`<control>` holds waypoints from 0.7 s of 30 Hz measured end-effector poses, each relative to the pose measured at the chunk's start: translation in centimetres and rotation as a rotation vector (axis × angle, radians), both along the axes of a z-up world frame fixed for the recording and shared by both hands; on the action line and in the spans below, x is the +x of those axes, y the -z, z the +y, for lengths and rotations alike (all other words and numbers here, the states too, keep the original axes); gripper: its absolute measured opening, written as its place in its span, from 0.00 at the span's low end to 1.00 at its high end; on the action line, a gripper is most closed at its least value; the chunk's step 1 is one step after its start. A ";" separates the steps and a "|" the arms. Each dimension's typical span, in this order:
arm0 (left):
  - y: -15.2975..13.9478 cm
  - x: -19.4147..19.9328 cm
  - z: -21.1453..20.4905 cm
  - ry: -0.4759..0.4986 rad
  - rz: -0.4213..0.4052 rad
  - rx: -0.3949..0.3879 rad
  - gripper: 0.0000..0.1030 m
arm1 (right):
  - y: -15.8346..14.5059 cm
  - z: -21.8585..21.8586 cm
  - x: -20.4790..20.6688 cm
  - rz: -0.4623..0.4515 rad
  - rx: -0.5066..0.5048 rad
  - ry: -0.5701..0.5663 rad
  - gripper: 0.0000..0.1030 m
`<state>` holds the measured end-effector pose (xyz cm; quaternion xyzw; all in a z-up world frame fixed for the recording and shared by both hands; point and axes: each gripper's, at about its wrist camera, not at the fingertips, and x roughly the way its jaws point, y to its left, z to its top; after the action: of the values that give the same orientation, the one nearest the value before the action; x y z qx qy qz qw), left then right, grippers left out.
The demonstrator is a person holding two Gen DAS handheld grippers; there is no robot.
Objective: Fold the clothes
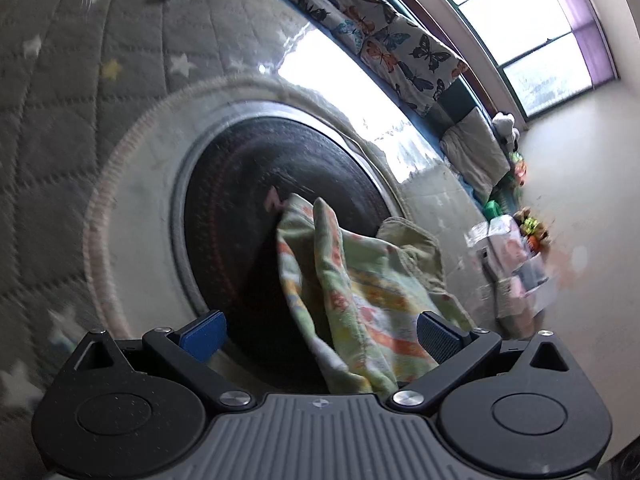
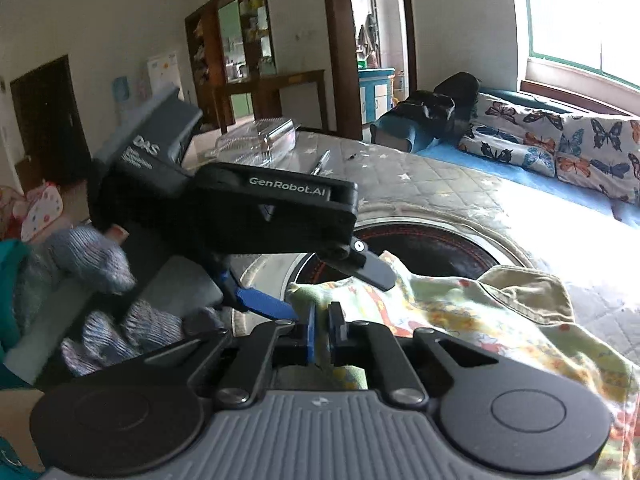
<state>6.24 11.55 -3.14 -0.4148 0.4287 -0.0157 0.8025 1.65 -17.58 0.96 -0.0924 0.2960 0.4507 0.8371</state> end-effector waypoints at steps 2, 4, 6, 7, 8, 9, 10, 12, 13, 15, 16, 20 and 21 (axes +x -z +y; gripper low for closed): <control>0.2 0.2 -0.3 0.001 -0.008 -0.017 0.99 | 0.1 -0.1 0.0 0.003 0.004 -0.002 0.05; 0.3 0.5 -0.7 0.003 -0.017 -0.033 0.96 | 0.2 -0.3 -0.2 0.009 0.008 -0.006 0.05; 0.4 0.6 -0.8 0.013 -0.027 -0.044 0.86 | 0.3 -0.4 -0.3 0.016 0.012 -0.013 0.05; 0.5 0.7 -0.9 0.017 -0.028 -0.047 0.80 | 0.3 -0.4 -0.3 0.019 0.013 -0.015 0.05; 0.6 0.7 -1.0 0.020 -0.030 -0.047 0.72 | 0.3 -0.5 -0.4 0.021 0.014 -0.017 0.05; 0.6 0.8 -1.0 0.022 -0.033 -0.047 0.67 | 0.4 -0.6 -0.3 0.022 0.014 -0.018 0.05; 0.7 0.8 -1.0 0.024 -0.033 -0.046 0.57 | 0.4 -0.6 -0.3 0.025 0.015 -0.020 0.05; 1.1 0.9 -1.1 0.025 -0.030 -0.052 0.43 | 0.5 -0.8 -0.3 0.033 0.017 -0.022 0.05; 1.2 1.0 -1.1 0.027 -0.028 -0.047 0.35 | 0.6 -0.9 -0.3 0.035 0.017 -0.020 0.05; 1.4 1.0 -1.2 0.029 -0.023 -0.024 0.28 | 0.7 -1.3 -0.1 0.038 0.015 -0.004 0.09; 1.5 1.0 -1.1 0.029 -0.021 -0.020 0.21 | 0.8 -1.7 0.0 0.041 0.016 0.009 0.09; 1.7 0.8 -1.0 0.030 -0.024 -0.018 0.19 | 1.0 -3.9 1.1 0.049 0.021 0.094 0.13; 1.7 0.8 -0.9 0.030 -0.025 -0.016 0.19 | 1.1 -4.6 1.4 0.046 0.016 0.123 0.21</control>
<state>7.04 10.60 -4.87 -0.4146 0.4249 -0.0366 0.8039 3.10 -22.18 -0.09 -0.0570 0.3167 0.4030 0.8568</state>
